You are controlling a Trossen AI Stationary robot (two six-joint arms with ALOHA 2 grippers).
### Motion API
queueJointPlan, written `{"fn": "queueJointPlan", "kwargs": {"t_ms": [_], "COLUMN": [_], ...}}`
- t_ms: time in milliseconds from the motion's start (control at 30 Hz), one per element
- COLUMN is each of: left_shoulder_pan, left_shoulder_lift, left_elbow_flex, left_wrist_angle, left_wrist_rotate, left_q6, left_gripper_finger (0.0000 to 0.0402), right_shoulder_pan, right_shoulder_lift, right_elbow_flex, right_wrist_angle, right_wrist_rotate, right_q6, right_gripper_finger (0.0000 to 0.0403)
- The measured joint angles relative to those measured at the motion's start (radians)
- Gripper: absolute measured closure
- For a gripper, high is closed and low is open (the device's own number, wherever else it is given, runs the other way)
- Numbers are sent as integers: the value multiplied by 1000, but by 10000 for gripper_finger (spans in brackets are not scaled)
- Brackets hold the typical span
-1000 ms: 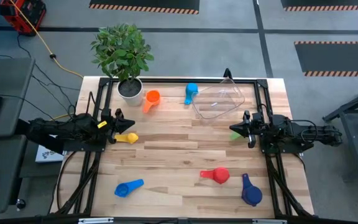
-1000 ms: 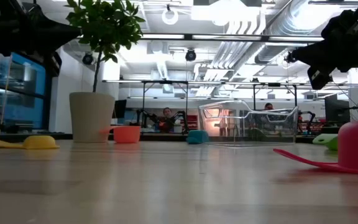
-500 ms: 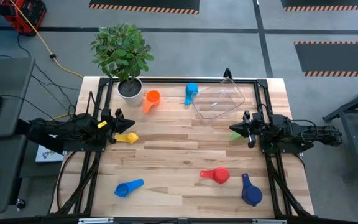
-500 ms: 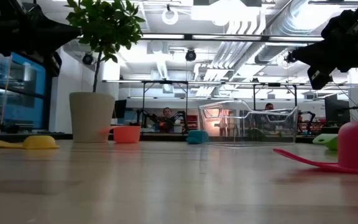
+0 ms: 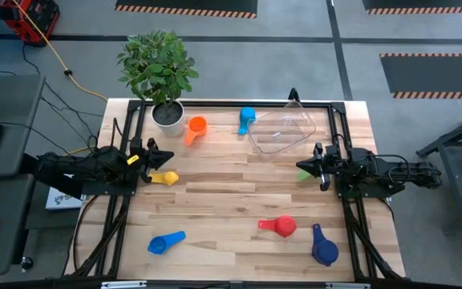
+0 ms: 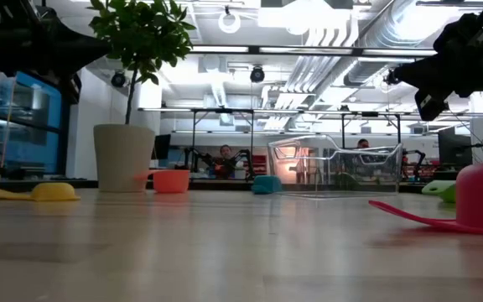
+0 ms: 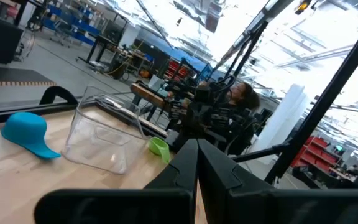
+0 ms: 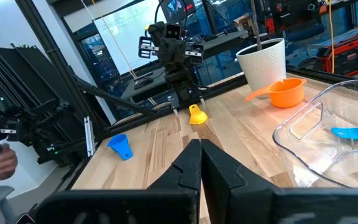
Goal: Nest measuring cups in basket
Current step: Move the violet measuring cup to the center of the table
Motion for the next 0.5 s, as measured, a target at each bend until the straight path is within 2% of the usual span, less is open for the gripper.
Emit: {"fn": "queueJointPlan", "kwargs": {"t_ms": [167,367,433,500], "left_shoulder_pan": [0,2,13,30], "left_shoulder_lift": [0,9,52,124], "left_elbow_flex": [0,0,9,27], "left_wrist_angle": [12,178,217,212], "left_wrist_rotate": [-38,-231,-257,-271], "left_q6": [0,83,165,177], "left_gripper_finger": [401,401,399,391], "right_shoulder_pan": [0,0,0,0], "right_shoulder_lift": [0,0,0,0], "right_elbow_flex": [0,0,0,0], "right_wrist_angle": [0,0,0,0], "right_wrist_rotate": [0,0,0,0], "right_q6": [0,0,0,0], "right_gripper_finger": [403,403,403,403]}}
